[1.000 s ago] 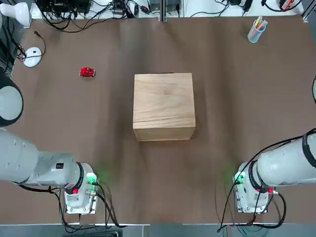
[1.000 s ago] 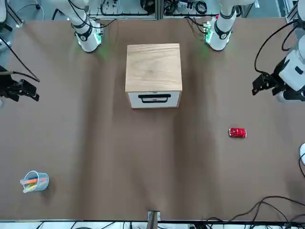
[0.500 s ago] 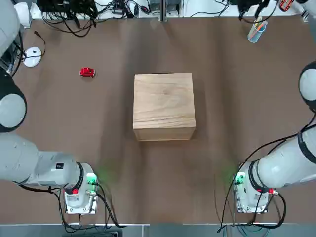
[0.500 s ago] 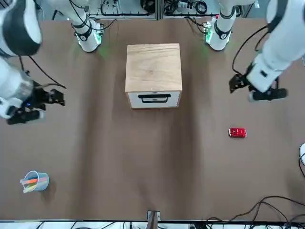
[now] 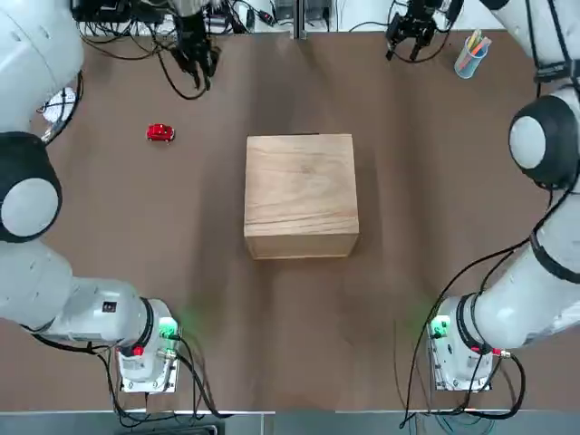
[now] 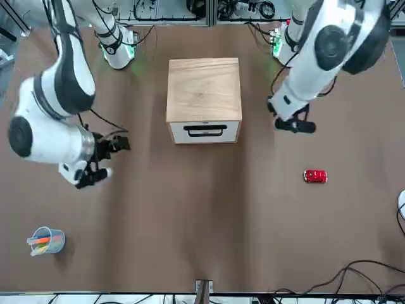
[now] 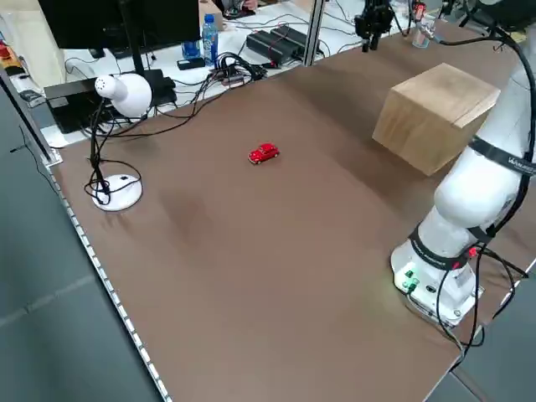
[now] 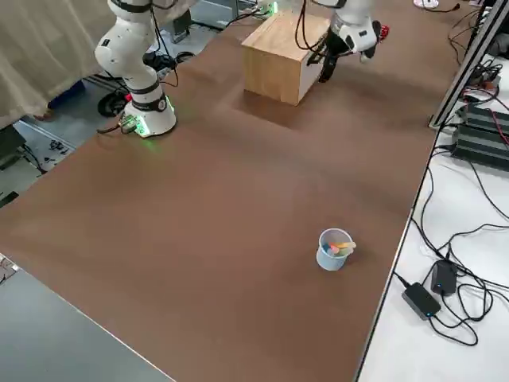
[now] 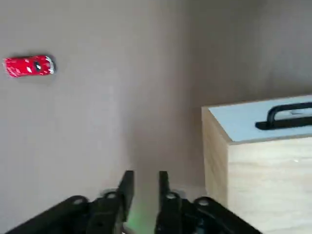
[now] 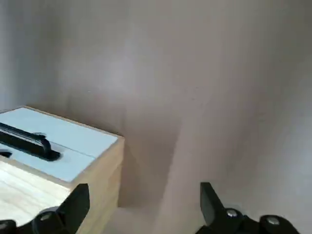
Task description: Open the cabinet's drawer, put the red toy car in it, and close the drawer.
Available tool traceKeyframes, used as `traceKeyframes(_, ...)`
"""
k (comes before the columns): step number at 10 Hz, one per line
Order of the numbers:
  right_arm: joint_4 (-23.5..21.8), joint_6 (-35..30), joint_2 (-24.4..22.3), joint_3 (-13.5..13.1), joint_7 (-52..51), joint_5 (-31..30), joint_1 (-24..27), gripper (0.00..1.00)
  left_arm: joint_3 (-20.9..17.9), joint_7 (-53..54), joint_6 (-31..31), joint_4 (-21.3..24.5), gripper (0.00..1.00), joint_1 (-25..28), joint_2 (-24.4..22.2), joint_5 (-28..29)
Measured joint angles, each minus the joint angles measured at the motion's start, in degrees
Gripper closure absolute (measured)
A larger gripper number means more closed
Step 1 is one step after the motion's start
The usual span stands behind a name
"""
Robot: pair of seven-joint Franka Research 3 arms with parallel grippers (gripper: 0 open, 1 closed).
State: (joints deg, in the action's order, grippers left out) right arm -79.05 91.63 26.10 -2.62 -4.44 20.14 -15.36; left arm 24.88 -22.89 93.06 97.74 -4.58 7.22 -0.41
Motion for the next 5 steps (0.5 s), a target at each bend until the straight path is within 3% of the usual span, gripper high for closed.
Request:
traceKeyframes(2, 3.0, 0.0, 5.2, 1.7, -5.1, 6.7, -0.9, 0.0, 3.3, -3.7, 0.0, 0.2, 0.85, -1.5, 3.2, -0.2)
traceKeyframes(5, 4.3, -1.5, 10.8, 2.1, -17.3, 17.4, -1.2, 0.0, 7.0, -3.7, 1.3, 0.0, 0.96, -1.6, 7.5, -0.2)
